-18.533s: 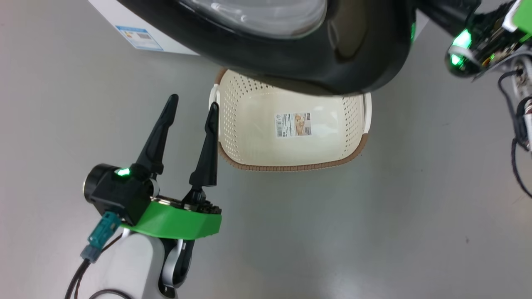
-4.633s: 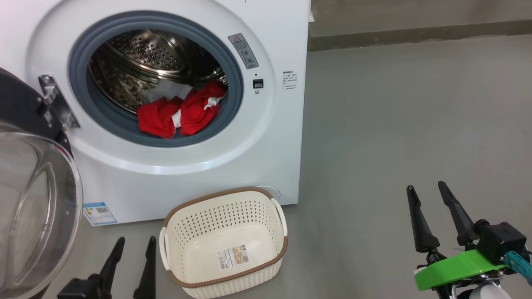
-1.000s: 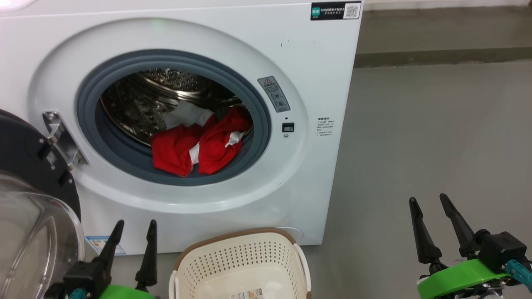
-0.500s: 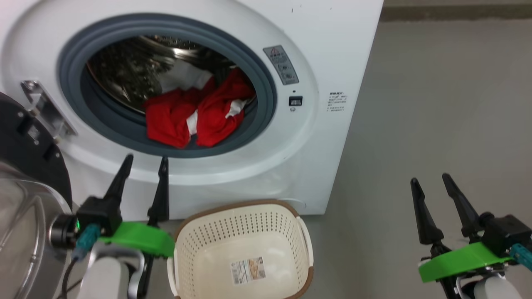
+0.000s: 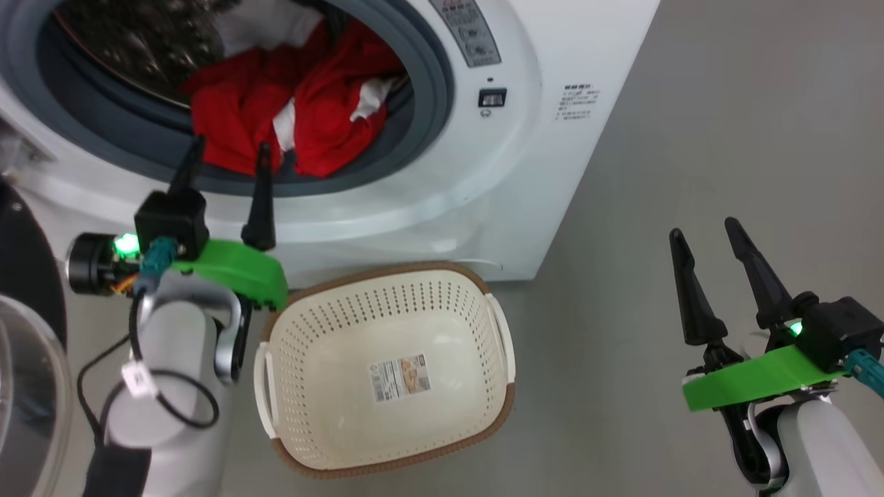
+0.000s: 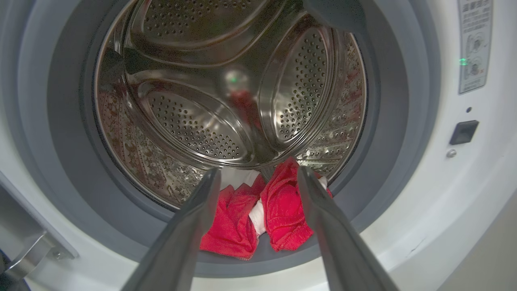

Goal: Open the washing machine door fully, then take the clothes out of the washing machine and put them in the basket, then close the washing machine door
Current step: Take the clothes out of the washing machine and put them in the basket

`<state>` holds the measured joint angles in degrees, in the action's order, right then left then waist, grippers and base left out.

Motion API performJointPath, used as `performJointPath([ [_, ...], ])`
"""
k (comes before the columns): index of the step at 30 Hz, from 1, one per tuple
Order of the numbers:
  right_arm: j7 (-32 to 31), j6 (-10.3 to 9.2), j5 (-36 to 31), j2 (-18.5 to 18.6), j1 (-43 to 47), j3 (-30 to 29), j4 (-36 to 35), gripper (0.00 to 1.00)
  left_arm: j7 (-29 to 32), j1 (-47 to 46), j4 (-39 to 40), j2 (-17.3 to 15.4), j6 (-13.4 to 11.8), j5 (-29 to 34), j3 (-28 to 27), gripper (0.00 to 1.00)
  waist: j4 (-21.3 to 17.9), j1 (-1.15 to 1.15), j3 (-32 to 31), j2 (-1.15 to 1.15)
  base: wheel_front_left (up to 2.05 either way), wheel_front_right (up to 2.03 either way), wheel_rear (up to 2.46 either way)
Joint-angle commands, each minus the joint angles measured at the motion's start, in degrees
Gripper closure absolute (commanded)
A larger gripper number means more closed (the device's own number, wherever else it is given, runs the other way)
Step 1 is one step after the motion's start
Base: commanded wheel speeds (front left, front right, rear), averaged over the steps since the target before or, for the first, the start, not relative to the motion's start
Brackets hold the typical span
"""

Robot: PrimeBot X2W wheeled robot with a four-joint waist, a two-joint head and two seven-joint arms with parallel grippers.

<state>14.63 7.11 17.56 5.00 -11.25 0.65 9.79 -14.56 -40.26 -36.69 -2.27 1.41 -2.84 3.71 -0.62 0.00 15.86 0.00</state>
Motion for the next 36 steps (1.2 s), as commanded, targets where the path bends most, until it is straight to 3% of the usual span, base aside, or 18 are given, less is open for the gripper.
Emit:
performJointPath([
  [1, 0.37, 0.37, 0.13, 0.38, -1.54, 1.26, -1.29, 0.0, -0.44, -3.38, -1.59, -1.68, -1.59, 1.02, -1.68, 0.0, -1.55, 0.0, 3.94, 0.0, 0.0, 0.0, 0.0],
  [14, 0.37, 0.37, 0.87, -0.03, -4.89, 2.91, -0.86, 0.0, 2.55, -20.7, -21.89, -3.39, -6.75, 2.31, -1.49, 0.0, -4.23, 0.0, 10.14, 0.0, 0.0, 0.0, 0.0],
  [16, 0.37, 0.37, 1.25, 0.12, -5.44, 3.25, -0.46, 0.0, 5.75, -24.45, -25.88, -4.36, -7.92, 2.63, -1.3, 0.0, -4.63, 0.0, 11.39, 0.0, 0.0, 0.0, 0.0],
  [24, 0.37, 0.37, 1.73, 0.23, -6.25, 4.26, -0.07, 0.0, 11.58, -30.26, -32.6, -6.93, -9.69, 3.02, -0.78, 0.0, -5.73, 0.0, 12.9, 0.0, 0.0, 0.0, 0.0],
  [36, 0.37, 0.37, 2.85, -0.03, -7.01, 6.8, 1.19, 0.0, 20.37, -33.58, -36.3, -8.76, -10.89, 3.86, 1.44, 0.0, -7.58, 0.0, 14.38, 0.0, 0.0, 0.0, 0.0],
])
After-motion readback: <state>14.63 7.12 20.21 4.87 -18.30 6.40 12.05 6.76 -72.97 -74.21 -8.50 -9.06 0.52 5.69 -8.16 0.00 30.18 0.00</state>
